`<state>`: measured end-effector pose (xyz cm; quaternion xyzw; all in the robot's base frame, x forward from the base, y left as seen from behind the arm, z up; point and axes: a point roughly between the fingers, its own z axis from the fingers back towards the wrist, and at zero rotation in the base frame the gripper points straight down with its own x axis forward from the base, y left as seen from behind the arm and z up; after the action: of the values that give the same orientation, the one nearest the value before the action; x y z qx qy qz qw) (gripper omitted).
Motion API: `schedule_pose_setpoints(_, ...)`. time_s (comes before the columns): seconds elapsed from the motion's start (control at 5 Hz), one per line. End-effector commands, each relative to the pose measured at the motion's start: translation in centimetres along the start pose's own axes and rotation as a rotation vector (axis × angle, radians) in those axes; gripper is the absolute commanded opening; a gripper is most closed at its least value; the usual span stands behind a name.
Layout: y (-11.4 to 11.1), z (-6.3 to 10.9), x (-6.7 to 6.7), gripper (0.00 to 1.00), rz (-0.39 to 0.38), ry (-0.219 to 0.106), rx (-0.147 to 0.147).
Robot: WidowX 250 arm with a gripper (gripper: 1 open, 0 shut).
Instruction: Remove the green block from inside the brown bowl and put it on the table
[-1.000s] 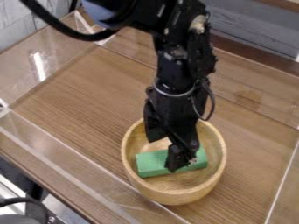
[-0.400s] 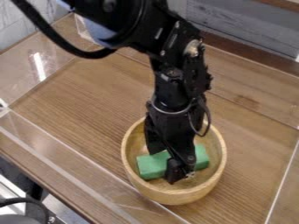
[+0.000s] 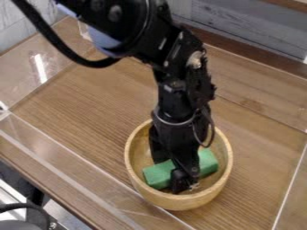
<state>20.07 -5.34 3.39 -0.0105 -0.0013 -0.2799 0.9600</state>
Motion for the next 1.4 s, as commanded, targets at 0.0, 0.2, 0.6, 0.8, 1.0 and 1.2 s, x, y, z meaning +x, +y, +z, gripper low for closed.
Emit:
schedule_pose_setpoints(0.0, 0.1, 0.2, 0.6, 0.0, -0.009, -0.033, 0.008)
schedule_pose_setpoints(0.2, 0.1, 0.3, 0.6, 0.0, -0.006, -0.037, 0.005)
schedule_pose_setpoints(0.6, 0.2, 0.4, 0.6, 0.0, 0.002, -0.046, -0.002)
schedule_pose_setpoints(0.8, 0.3, 0.8, 0.5, 0.0, 0.009, -0.047, 0.001)
schedule_pose_setpoints(1.0, 0.5, 1.3, 0.5, 0.0, 0.019, -0.049, 0.003)
schedule_pose_setpoints(1.2, 0.7, 1.8, 0.4, 0.0, 0.031, -0.053, 0.006)
